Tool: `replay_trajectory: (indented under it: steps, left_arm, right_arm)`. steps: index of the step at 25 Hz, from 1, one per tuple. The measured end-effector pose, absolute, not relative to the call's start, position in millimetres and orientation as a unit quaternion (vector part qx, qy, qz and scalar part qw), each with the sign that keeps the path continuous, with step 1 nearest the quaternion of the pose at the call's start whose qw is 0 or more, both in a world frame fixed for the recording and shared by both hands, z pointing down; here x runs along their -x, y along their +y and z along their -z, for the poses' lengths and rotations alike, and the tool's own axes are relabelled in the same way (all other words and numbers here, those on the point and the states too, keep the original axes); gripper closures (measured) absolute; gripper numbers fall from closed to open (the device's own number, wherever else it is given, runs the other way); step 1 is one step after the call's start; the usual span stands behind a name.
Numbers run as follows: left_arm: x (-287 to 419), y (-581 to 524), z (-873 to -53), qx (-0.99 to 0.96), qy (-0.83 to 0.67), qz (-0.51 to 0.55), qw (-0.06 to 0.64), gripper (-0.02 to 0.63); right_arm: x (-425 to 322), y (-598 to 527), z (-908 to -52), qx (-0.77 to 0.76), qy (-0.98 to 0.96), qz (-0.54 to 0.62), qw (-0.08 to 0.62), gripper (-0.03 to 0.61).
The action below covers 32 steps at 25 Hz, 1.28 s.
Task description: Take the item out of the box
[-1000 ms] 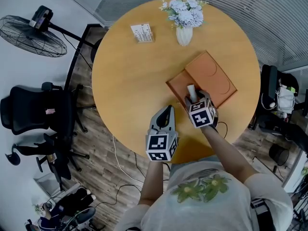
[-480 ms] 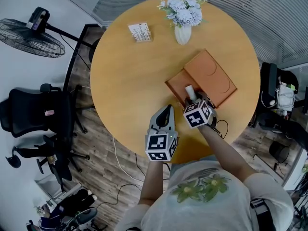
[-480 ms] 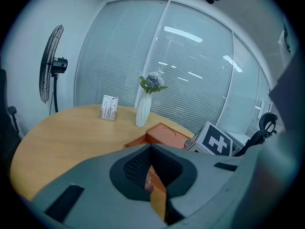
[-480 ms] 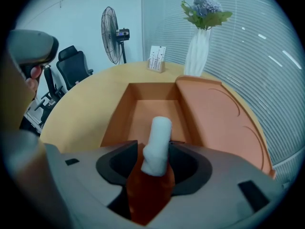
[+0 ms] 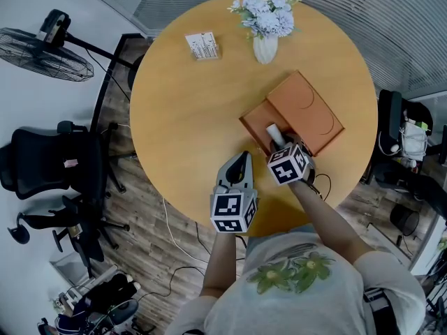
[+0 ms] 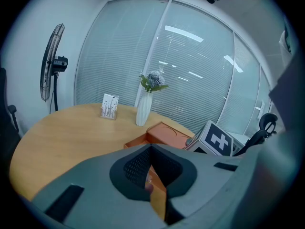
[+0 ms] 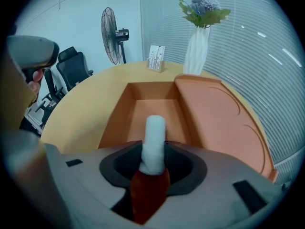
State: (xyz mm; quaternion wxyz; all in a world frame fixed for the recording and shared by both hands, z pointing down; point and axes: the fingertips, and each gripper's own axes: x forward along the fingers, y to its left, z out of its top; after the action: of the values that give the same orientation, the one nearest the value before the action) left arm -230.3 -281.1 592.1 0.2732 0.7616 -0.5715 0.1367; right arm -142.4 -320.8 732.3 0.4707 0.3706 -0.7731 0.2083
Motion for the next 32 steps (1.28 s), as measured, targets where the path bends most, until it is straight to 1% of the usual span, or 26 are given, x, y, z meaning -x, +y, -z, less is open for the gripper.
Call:
replay_trajectory:
  steps: [17,32]
  left_arm:
    - [227.4,-275.1,-586.8,-0.76,-0.574,-0.136,0.272,0.612]
    - [227.1,-262.2,-575.1,-0.757,-0.582,-0.134,0.264,0.612]
  right_arm:
    - [143.7,-316.5,-723.3,-0.353,-0.786,-0.22,0.458,0.433]
    - [141.9,-313.3,-700.9,-0.347,-0.808,-0.214,0.427,0.434]
